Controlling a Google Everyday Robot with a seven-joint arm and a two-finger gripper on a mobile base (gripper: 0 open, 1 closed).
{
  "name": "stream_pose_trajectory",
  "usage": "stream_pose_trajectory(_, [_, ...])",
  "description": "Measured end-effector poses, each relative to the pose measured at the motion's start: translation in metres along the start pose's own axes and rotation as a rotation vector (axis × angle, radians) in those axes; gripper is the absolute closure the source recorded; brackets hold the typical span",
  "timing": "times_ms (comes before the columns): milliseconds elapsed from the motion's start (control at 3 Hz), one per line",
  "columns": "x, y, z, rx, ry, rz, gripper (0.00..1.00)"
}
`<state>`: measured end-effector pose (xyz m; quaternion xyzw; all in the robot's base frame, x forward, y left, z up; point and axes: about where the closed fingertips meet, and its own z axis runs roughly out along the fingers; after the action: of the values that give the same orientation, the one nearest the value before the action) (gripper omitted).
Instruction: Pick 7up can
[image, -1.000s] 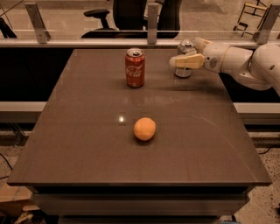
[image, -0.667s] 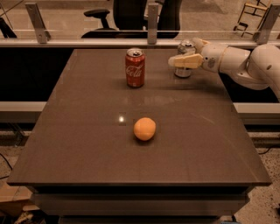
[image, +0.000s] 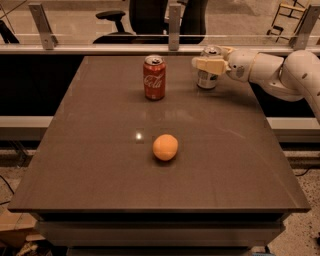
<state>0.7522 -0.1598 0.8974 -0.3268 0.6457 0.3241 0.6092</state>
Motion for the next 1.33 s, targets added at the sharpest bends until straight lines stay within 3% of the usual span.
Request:
stream_pose_trajectory(667, [0.0,0.0,0.002,-0.029,-0.026,0.002,0.88])
stream_pose_trajectory(1000, [-0.005,0.0,-0.007,-0.032,-0.024,-0.006,1.0])
stream_pose_trajectory(1333, [-0.011,0.0,-0.013,-0.034,-0.023,-0.016,1.0])
